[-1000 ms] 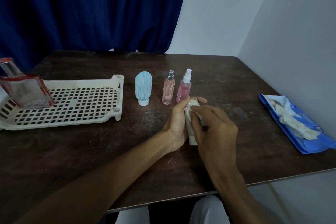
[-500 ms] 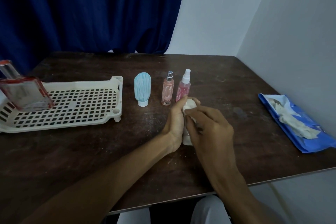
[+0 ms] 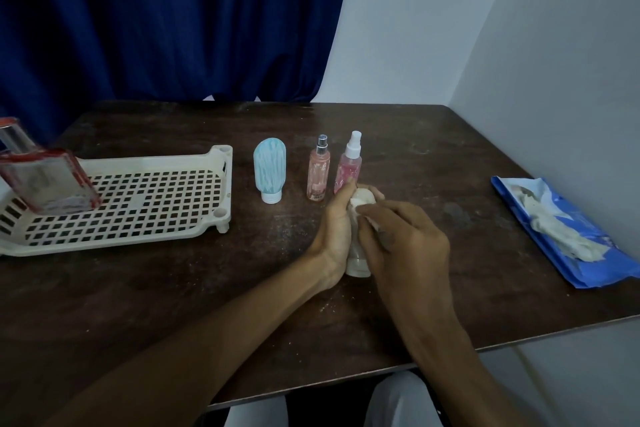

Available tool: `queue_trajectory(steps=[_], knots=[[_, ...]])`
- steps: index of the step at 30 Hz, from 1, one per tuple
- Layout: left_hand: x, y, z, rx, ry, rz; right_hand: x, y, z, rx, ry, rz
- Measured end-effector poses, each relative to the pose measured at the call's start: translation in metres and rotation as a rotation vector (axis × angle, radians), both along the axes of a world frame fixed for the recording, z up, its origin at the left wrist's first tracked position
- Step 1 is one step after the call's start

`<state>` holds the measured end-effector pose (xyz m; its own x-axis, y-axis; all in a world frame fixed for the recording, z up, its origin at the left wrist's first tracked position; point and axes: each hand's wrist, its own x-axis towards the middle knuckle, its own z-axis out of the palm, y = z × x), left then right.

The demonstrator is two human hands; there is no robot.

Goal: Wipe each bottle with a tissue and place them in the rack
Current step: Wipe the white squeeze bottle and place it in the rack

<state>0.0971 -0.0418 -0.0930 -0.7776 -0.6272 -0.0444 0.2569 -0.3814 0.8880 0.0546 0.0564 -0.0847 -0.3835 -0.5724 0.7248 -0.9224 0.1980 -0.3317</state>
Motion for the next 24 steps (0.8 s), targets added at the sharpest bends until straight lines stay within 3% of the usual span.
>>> queue_trajectory(steps=[24], knots=[[0.000, 0.002, 0.000, -0.140, 0.007, 0.057, 0.003, -0.002, 0.002, 0.012, -0.086, 0.028]])
